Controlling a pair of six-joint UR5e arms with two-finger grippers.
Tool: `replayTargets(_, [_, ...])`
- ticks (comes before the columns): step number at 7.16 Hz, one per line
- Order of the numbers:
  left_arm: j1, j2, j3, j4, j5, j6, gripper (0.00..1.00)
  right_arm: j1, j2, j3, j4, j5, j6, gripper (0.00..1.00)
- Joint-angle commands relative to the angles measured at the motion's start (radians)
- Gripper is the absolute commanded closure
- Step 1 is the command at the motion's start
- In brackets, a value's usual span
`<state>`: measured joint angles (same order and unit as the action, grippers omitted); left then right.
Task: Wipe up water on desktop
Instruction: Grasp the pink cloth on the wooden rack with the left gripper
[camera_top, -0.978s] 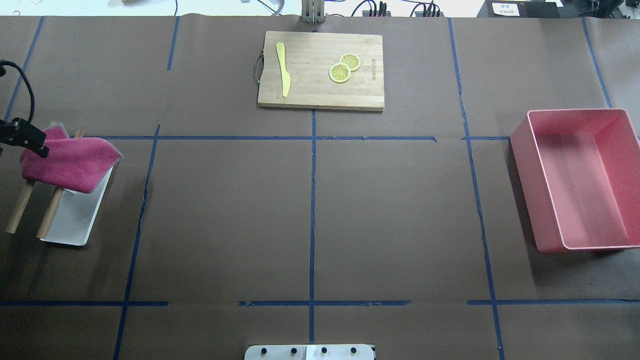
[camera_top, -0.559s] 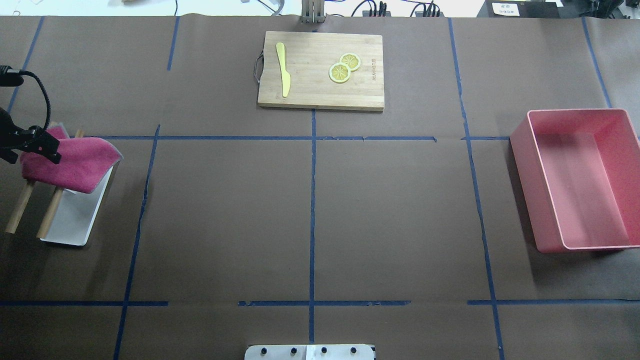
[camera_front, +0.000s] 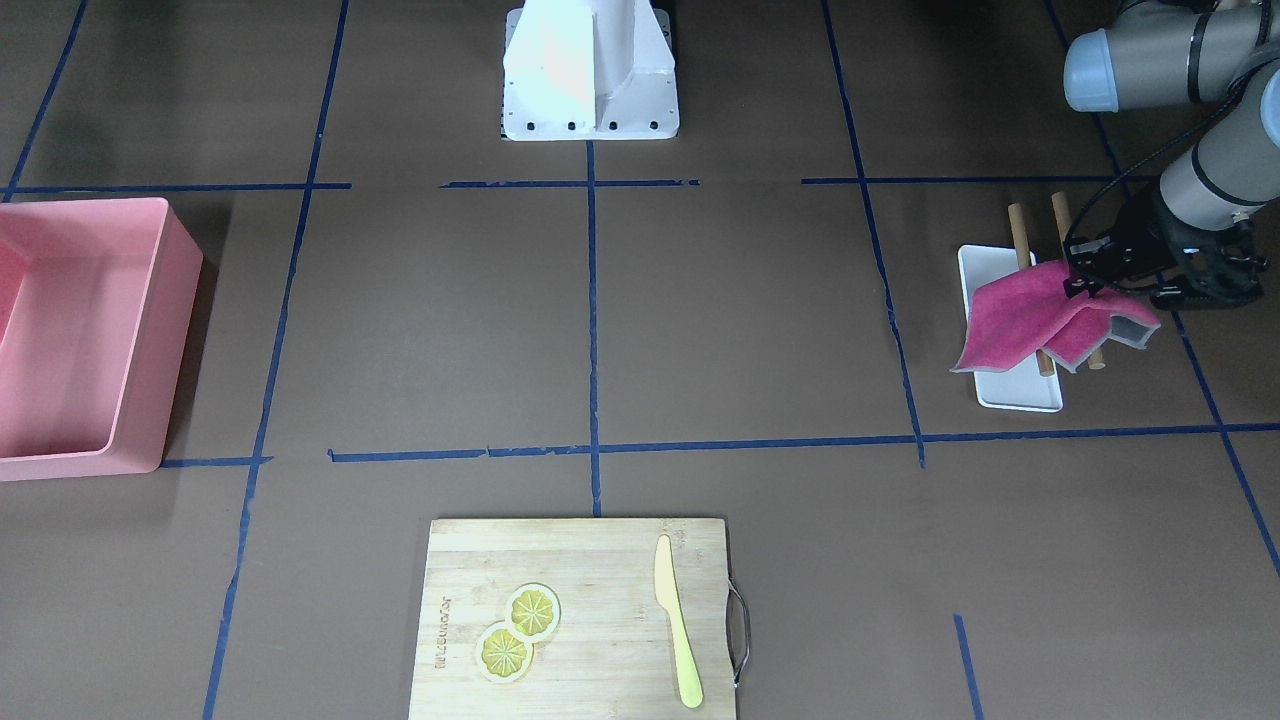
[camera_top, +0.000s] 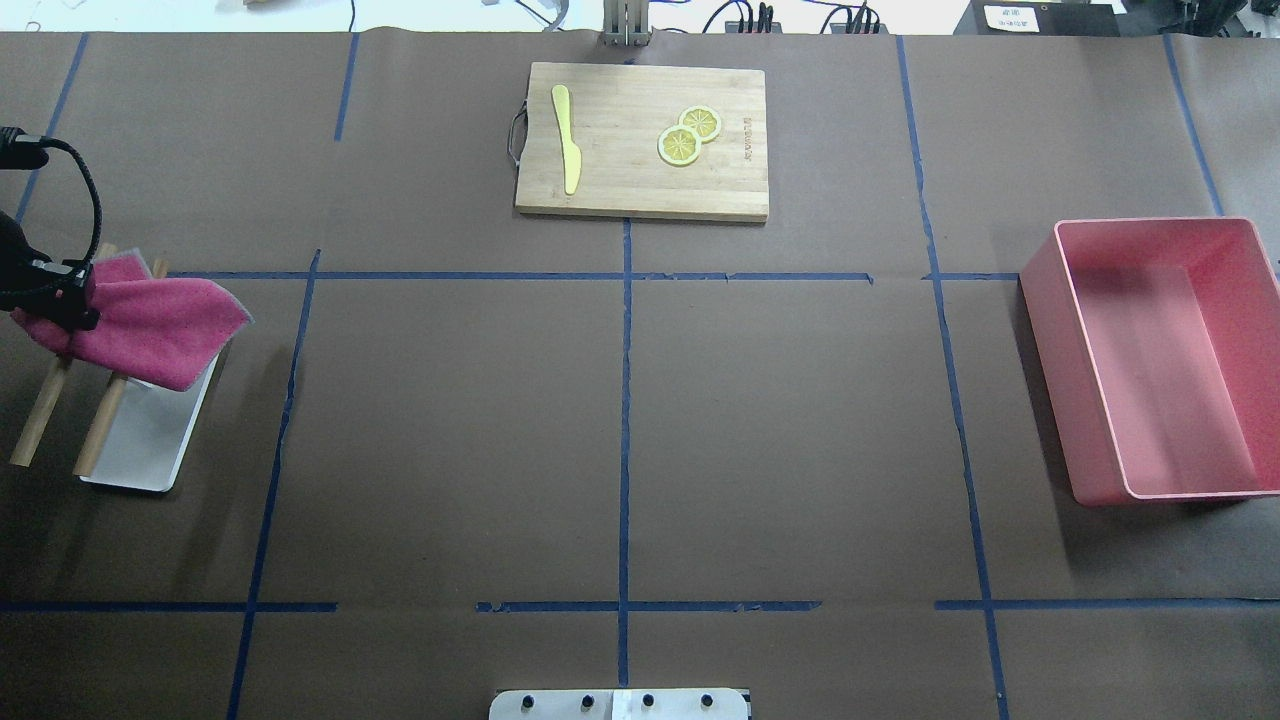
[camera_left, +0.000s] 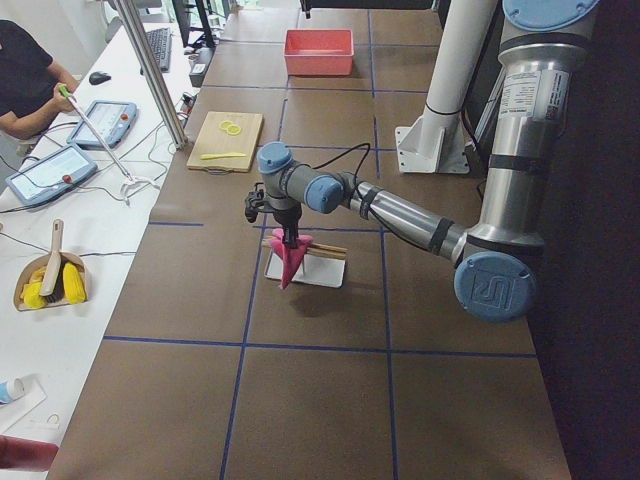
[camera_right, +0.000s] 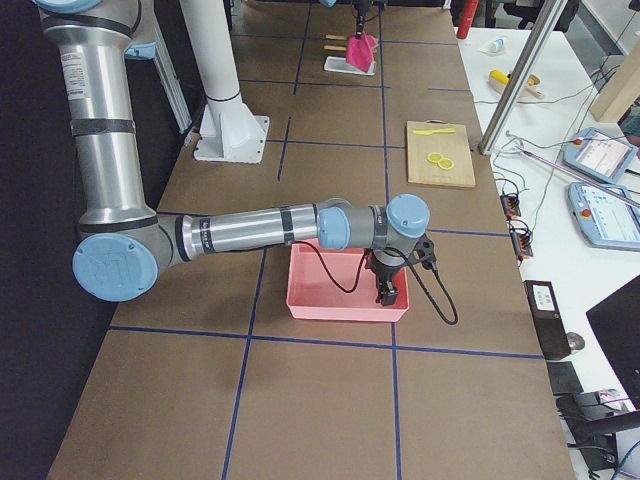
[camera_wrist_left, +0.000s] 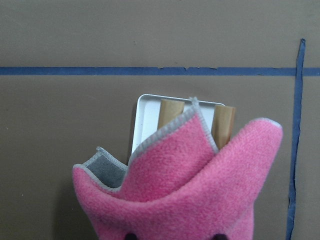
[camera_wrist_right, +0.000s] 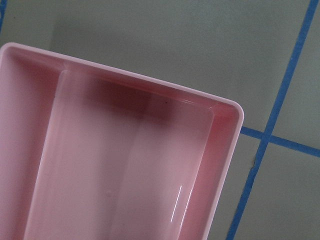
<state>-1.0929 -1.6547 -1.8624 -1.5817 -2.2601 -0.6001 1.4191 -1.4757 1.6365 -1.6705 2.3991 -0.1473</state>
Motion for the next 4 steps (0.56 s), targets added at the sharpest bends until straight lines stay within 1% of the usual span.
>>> replayTargets(1, [-0.005, 0.003, -0.049, 0.003, 0.014, -0.009, 1.00, -0.003, 0.000, 0.008, 0.000, 0.000, 0.002, 0.00])
replayTargets(2, [-0.001, -0.007, -0.078, 0.003, 0.013, -0.085, 1.00, -0.017, 0.005, 0.022, 0.000, 0.008, 0.021, 0.00])
replayTargets(3, [-0.001, -0.066, -0.090, 0.005, 0.005, -0.183, 1.00, -0.055, 0.011, 0.072, 0.002, 0.012, 0.088, 0.00])
replayTargets(4, [0.004, -0.115, -0.098, 0.005, -0.001, -0.269, 1.00, -0.127, 0.011, 0.145, 0.030, 0.011, 0.201, 0.00])
